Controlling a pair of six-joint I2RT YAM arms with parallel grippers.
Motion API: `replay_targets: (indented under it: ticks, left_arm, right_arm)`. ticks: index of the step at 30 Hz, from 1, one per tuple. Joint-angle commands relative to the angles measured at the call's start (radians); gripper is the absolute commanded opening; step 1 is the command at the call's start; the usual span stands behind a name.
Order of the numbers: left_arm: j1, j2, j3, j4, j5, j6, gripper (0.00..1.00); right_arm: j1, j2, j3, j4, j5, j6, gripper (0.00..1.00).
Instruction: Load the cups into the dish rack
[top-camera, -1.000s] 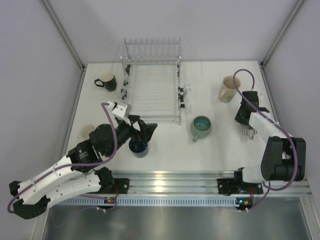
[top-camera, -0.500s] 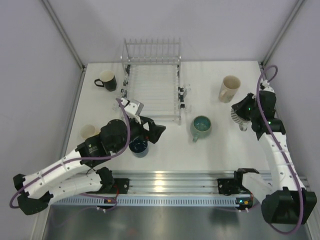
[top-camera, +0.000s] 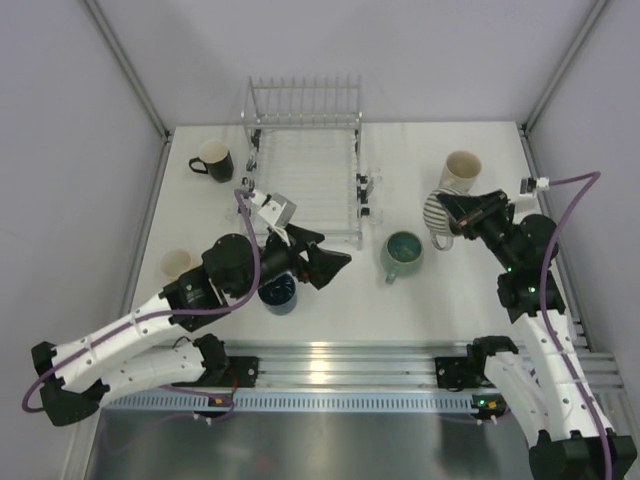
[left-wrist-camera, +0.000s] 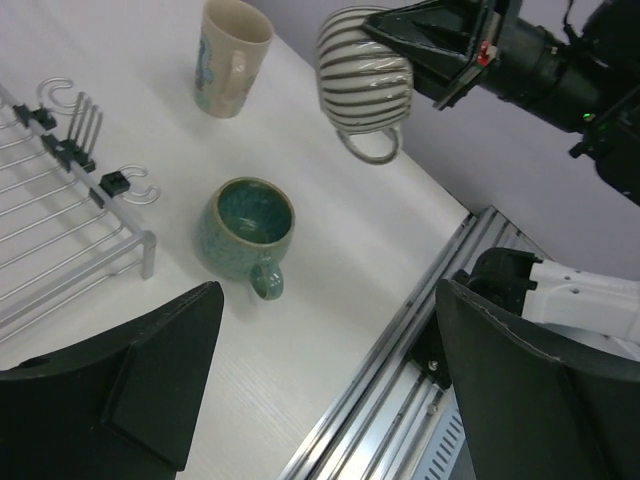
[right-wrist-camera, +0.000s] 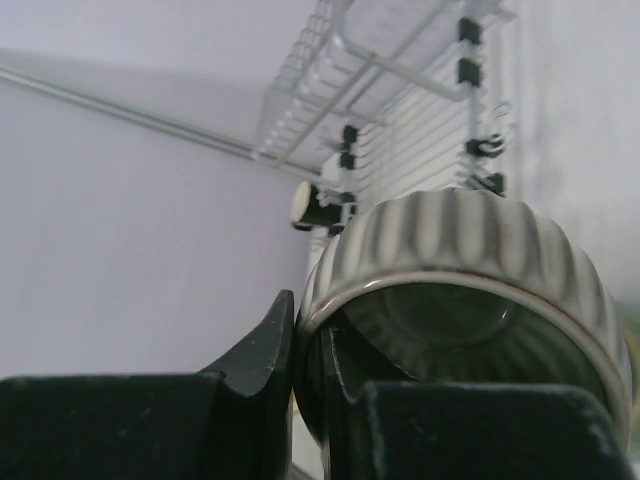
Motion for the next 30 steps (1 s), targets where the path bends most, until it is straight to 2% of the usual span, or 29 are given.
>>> replay_targets:
  ticks: [1,6,13,14,18,24,30]
  left_arm:
    - [0.002,0.043,0.038,0.168,0.156,-0.009,0.92]
    - [0.03,0.121,0.058,0.249,0.256,-0.052,0.87]
    - [0.152,0.225,-0.014,0.542,0.456,-0.229,0.88]
    - [0.158,0.237,-0.019,0.614,0.483,-0.245,0.88]
    - [0.162,0.342,0.001,0.737,0.566,-0.271,0.87]
    - [0.16,0.504,0.058,0.876,0.68,-0.338,0.83]
    - [0.148,0.535,0.059,1.017,0.7,-0.369,0.81]
  right_arm:
    - [0.043,-0.031,-0.049,0.423,-0.1,0.248,0.0]
    - [0.109,-0.035,-0.031,0.52,-0.112,0.275,0.0]
    - [0.162,-0.022,-0.064,0.765,-0.149,0.42,0.0]
    - [0.175,-0.019,-0.074,0.832,-0.149,0.442,0.0]
    - [0.218,0.001,-0.109,0.966,-0.132,0.508,0.0]
    - [0.255,0.012,-0.095,0.994,-0.126,0.506,0.0]
    - [0.283,0.026,-0.126,1.04,-0.103,0.514,0.0]
